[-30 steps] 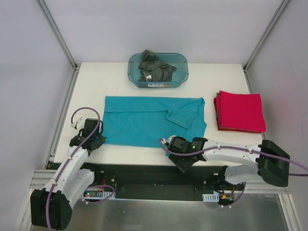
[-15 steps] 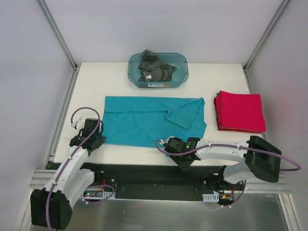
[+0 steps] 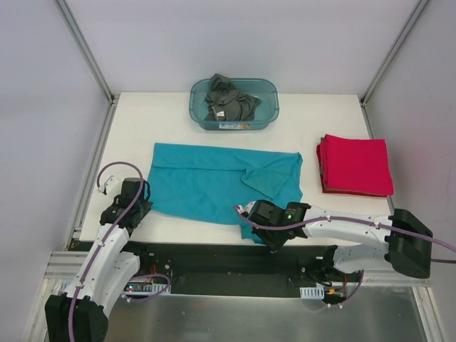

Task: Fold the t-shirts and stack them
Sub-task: Grap the side of the flattened tshirt closest away from the robot with both arms, then fold the other side of the tshirt into a rectangle

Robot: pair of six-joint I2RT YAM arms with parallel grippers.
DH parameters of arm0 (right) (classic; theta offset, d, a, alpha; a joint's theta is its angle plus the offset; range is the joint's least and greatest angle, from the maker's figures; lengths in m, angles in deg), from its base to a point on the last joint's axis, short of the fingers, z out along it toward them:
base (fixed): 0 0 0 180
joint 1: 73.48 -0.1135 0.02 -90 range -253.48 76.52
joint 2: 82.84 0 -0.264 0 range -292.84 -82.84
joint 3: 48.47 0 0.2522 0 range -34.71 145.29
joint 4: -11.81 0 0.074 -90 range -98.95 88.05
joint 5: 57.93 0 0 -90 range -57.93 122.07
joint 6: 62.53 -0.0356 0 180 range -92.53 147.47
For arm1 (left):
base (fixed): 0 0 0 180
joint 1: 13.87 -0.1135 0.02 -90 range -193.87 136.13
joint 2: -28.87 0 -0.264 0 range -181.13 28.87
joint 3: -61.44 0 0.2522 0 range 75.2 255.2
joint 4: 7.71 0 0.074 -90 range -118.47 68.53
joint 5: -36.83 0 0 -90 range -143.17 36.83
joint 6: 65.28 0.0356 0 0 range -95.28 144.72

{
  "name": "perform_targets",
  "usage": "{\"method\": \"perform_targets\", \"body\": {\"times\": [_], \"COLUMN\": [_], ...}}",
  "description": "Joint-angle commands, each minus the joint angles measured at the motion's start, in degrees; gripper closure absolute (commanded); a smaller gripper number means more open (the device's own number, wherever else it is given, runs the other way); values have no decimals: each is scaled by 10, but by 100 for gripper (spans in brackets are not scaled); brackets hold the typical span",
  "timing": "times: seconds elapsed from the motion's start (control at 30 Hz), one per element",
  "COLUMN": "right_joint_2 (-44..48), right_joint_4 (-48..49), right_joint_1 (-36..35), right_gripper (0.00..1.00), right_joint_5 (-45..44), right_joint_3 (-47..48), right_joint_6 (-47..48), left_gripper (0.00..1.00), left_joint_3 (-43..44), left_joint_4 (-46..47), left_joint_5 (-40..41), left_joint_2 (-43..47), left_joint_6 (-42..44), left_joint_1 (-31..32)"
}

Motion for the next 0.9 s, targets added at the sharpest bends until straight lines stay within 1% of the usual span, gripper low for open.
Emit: {"method": "perform_targets", "body": {"times": [0.0,0.03,0.13,0.3,0.37,0.5,0.67,0.7,0.8,0.87], "right_joint_2": [30,33,43,42,30,2,-44,-58,-104,-127], "right_joint_4": [-52,-59,-76,-69,-58,-36,-9,-7,-4,-7], "right_joint_1": [14,27,78,158,187,234,295,304,319,329], "right_gripper": [99,100,100,100,100,100,100,100,100,99], "right_joint_5": [0,0,-46,-49,-57,-102,-95,-103,-90,-97], "right_joint_3": [47,54,78,123,141,170,215,228,272,289], "right_joint_6": [17,24,34,64,74,78,91,76,91,98], "left_gripper": [100,100,100,100,100,100,100,100,100,100], "left_joint_3": [9,16,45,82,97,122,152,157,174,190], "left_joint_4": [-13,-14,-10,9,20,39,57,64,76,83], "left_joint_5": [18,17,10,3,-1,10,18,21,21,23], "left_joint_2": [2,-2,-30,-87,-108,-151,-206,-217,-252,-277], "left_joint_6": [-13,-13,-17,-20,-19,-12,-12,-12,-6,1], "left_joint_1": [-7,-7,-7,-7,-7,-7,-7,-7,-7,-7]}}
